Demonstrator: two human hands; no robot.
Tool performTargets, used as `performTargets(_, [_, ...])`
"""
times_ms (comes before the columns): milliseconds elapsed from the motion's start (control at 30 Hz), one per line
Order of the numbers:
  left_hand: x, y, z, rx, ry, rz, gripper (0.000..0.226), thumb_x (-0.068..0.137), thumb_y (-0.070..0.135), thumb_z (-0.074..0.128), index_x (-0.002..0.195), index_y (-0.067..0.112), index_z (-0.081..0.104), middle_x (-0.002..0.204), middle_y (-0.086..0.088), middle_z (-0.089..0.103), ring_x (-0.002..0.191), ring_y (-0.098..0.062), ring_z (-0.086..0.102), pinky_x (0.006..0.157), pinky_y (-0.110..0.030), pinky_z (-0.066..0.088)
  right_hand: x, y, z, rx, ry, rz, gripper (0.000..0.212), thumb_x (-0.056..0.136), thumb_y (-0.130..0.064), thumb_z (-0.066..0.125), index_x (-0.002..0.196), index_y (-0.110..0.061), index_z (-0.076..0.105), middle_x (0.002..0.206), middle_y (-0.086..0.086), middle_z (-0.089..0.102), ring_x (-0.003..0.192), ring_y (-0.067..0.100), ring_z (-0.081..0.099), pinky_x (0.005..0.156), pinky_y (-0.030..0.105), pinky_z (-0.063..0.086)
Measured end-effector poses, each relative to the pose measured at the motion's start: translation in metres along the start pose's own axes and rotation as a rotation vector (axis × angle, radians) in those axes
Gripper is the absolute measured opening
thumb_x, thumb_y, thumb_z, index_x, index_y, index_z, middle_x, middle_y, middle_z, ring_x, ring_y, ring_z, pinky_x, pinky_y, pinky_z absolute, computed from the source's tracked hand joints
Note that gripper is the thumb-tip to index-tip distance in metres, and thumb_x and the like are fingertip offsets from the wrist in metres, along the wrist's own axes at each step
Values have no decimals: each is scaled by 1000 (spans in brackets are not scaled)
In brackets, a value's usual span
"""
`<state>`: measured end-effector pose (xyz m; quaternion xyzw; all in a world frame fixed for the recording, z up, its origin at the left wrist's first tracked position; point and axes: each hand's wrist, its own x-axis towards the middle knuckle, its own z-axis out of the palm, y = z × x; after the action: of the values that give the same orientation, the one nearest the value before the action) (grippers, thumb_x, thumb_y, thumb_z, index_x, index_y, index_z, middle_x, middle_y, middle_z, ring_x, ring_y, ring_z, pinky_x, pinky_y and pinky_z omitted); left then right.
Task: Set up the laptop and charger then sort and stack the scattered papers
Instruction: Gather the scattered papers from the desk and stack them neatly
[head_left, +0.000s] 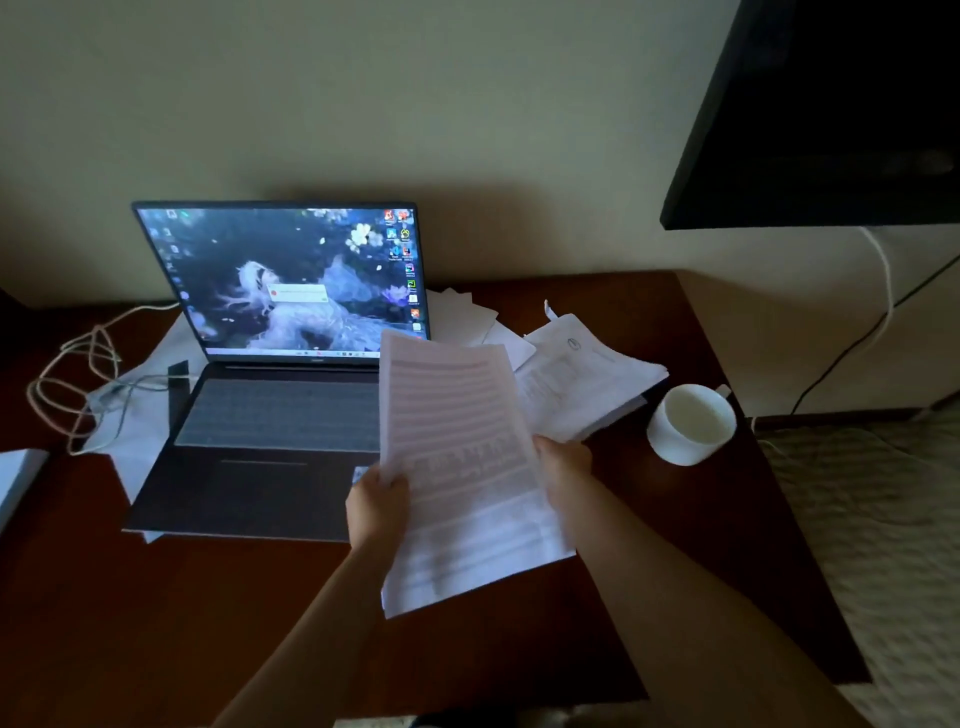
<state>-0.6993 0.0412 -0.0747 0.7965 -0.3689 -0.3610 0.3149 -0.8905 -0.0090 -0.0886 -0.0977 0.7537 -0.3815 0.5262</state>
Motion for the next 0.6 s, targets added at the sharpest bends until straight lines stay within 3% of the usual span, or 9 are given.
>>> performTargets(67, [10,1,1,-7,-17,-10,9,88,7,50,87,10,59,81,-11,61,73,-29,59,68,-39,53,-2,-7,9,-211,152,-224,37,94,-18,53,122,6,54,123,21,59,113,36,55,90,36,43])
performTargets(133, [18,2,1,-28,-33,-17,10,87,5,49,86,8,59,77,-9,59,67,-25,56,64,-35,50,-13,-22,15,-316,303,-540,33,99,-14,42,120,8,55,121,24,59,115,37,54,89,35,39])
performTargets(267, [23,7,0,-49,-80,-36,16,87,-1,47,89,11,56,74,-3,56,63,-18,53,56,-29,45,-31,-53,23,-386,454,-1139,22,88,0,54,106,4,66,88,18,70,76,35,68,59,32,49])
performTargets(333, [22,10,2,-47,-136,-57,18,86,-2,46,95,12,55,77,-3,57,67,-19,55,57,-28,47,-39,-65,19,-416,461,-1348,30,85,-1,54,114,1,63,86,15,71,71,31,68,56,30,51])
performTargets(400, [18,12,4,-57,-199,-82,21,85,-3,48,101,10,54,84,-7,59,78,-25,60,65,-33,52,-56,-72,12,-222,374,-1303,41,93,-1,48,134,-6,50,112,6,67,93,22,65,72,29,50])
performTargets(467, [12,10,3,-96,-256,-91,25,82,-5,52,103,8,54,87,-10,60,81,-27,62,62,-33,52,-62,-69,4,52,234,-1028,51,94,-1,44,143,-15,38,126,-8,53,108,8,54,89,25,44])
performTargets(500, [9,7,2,-131,-284,-89,24,81,-7,54,101,7,55,87,-12,61,78,-27,62,59,-34,52,-63,-65,-2,110,163,-899,53,92,-2,42,142,-17,39,127,-8,53,112,11,53,93,28,43])
performTargets(600, [-2,-9,1,-239,-359,-140,25,78,-9,62,101,-1,60,89,-22,65,74,-32,64,67,-46,56,-56,-38,-27,-207,-49,-607,52,89,-4,39,140,-14,41,132,7,53,120,27,50,92,29,41])
